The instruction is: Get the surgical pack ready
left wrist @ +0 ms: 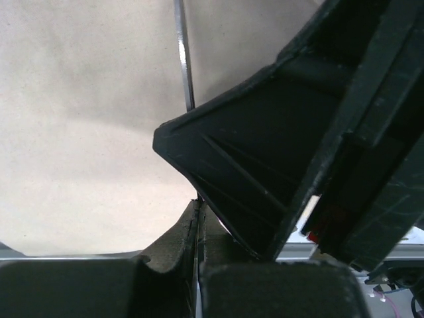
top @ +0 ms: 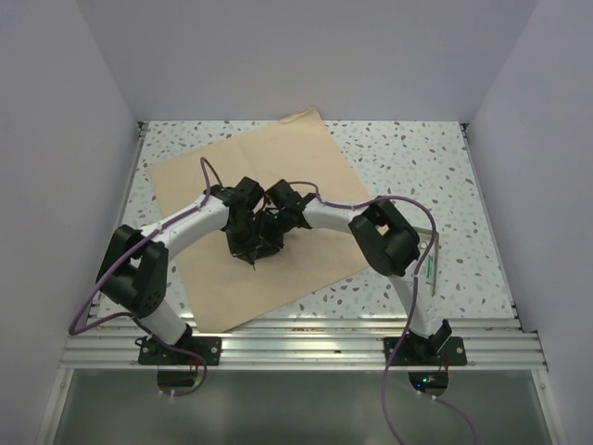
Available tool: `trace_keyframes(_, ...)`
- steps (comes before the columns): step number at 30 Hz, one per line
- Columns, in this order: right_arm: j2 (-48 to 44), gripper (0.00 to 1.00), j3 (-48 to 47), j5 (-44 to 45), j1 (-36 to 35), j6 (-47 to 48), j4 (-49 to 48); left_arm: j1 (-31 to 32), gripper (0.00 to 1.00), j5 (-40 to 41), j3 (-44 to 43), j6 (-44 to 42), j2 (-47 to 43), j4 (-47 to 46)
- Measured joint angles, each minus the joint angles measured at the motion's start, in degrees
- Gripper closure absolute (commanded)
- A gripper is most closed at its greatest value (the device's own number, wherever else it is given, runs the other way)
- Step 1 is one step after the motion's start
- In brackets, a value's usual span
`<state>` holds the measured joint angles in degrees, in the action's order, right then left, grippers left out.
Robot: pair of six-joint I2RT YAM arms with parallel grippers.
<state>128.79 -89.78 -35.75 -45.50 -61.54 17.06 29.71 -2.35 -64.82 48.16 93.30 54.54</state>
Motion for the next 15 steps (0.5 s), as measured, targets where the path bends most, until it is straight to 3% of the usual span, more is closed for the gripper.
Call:
trace_keyframes(6, 0.4, 0.99, -0.6, -0.7, -0.5, -0.2, -1.3, 0.0, 1.0, -0.8, 0.0, -0.9, -0.2, -0.8)
trace_keyframes(7, 0.4, 1.0, -0.6, -0.7, -0.5, -0.1, -1.2, 0.0, 1.0, -1.0, 0.0, -1.1, -0.4, -0.8)
trace_keyframes(9, 0.4, 1.0, -0.6, -0.7, -0.6, 0.3, -1.2, 0.0, 0.88, -1.5, 0.0, -1.4, -0.8, -1.4)
trace_keyframes(10, 0.4, 1.0, -0.6, -0.7, -0.6, 0.3, -1.2, 0.0, 0.78, -1.6, 0.0, -1.9, -1.0, -1.6)
trace_keyframes(13, 0.3, 1.0, -0.4, -0.9, 0.1, 1.0, -0.9, -0.3, 0.62, -2.1, 0.0, -3.0, -2.1, -2.1)
trace_keyframes(15, -0.5, 1.0, 0.5, -0.8, 1.0, 2.4, 0.2, -0.9, 0.56, -2.7, 0.0, -4.1, -3.5, -3.5)
